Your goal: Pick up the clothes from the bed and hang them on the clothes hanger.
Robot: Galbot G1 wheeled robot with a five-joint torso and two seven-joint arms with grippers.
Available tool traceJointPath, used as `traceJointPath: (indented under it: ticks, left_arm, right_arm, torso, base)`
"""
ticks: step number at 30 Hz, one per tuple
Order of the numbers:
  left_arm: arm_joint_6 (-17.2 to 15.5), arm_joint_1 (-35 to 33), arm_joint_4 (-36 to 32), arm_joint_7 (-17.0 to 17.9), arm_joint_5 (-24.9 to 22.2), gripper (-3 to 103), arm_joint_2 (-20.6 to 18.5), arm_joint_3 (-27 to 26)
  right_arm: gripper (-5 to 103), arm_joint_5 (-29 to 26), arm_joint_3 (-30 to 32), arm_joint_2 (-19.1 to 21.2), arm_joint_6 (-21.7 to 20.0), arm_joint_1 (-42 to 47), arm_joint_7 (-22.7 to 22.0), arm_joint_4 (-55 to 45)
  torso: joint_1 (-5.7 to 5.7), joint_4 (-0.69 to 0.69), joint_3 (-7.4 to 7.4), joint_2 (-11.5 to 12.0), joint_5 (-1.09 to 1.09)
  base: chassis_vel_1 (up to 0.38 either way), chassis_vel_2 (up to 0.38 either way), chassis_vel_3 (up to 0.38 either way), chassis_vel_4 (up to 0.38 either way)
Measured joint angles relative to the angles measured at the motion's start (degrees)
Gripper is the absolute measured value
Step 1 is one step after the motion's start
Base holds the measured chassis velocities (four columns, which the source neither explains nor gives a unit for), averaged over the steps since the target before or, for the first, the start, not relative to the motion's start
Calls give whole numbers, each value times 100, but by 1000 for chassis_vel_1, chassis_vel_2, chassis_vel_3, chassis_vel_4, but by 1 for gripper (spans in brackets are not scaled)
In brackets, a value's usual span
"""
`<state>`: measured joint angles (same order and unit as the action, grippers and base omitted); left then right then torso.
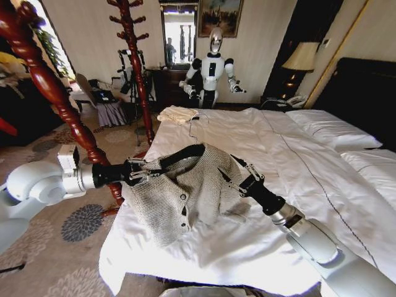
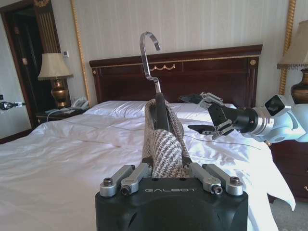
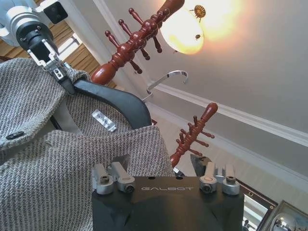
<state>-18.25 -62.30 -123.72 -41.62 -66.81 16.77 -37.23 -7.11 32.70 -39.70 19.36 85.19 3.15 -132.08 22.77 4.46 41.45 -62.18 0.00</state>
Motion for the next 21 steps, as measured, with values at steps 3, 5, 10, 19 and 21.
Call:
traceJointPath:
  ticks: [3,5,10,19,21]
  left_arm:
    - [36,13,61,-105,64,22,-16,-67]
    - [48,20,93,-131,85,22,-19,-87]
    - [94,71,261,-160,137,22,8,-173]
    - [139,224,470,1338,-263,22,289,-344]
    - [81,387,474,1874,-474,22,290,-359]
  right_arm:
    - [88,-50,78,-28,-2,48,-34,24]
    - [93,-84,116,-37,-16,62,-80,30]
    - [100,-471,386,-50,-227,152,-355,21]
    - [100,-1341,976,8,-462,272,-627,-103]
    - [100,-1388,1027,17,-466,334,-631,-164]
  torso:
    - [0,0,0,0,0]
    - [0,0,0,1,0]
    - [0,0,0,0,0]
    - [0,-1,0,0,-1]
    - [0,0,0,0,0]
  base:
    - [0,0,0,0]
    - [0,0,0,0]
    - [0,0,0,0]
    - [0,0,0,0]
    - [0,0,0,0]
